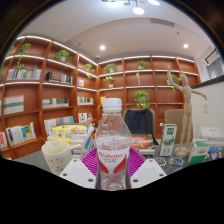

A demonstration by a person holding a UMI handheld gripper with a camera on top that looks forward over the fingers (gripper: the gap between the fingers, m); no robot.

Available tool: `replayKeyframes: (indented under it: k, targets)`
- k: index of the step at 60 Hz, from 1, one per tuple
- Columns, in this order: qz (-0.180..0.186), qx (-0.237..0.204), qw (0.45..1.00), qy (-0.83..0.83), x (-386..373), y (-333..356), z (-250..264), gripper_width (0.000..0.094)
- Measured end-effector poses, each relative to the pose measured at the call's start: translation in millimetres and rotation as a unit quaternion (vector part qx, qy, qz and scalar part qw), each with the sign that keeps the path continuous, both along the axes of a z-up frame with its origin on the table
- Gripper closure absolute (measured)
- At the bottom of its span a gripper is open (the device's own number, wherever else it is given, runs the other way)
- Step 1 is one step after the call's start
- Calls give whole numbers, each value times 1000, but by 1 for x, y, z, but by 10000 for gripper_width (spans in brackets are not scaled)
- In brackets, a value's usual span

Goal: Pour water

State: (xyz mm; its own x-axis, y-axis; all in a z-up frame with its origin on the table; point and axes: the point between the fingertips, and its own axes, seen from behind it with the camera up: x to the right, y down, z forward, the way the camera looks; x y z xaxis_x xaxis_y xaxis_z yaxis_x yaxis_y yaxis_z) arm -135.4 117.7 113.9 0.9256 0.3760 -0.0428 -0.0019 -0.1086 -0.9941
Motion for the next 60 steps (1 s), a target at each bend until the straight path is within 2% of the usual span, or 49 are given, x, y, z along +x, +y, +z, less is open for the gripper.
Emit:
replayKeyframes:
  k: [4,11,15,19,23,28,33,48,60]
  targets:
    - [-1,2,1000,-1,-2,-2,1,552]
    - [-8,3,1000,-2,-1,-4,1,426]
    - [-4,-15,1000,-10,-2,-7,-5,376]
    - [-14,-40,999,-17,4,-12,-15,261]
    - [-27,-43,999,-14,9,-22,-14,173]
    - [-29,-40,999,-12,17,-46,-11,167]
    - [-33,-41,998,-18,27,-76,-11,120]
    - [-94,-49,993,-44,77,-157,-14,100]
    - [-131,-53,989,-39,114,-193,-7,98]
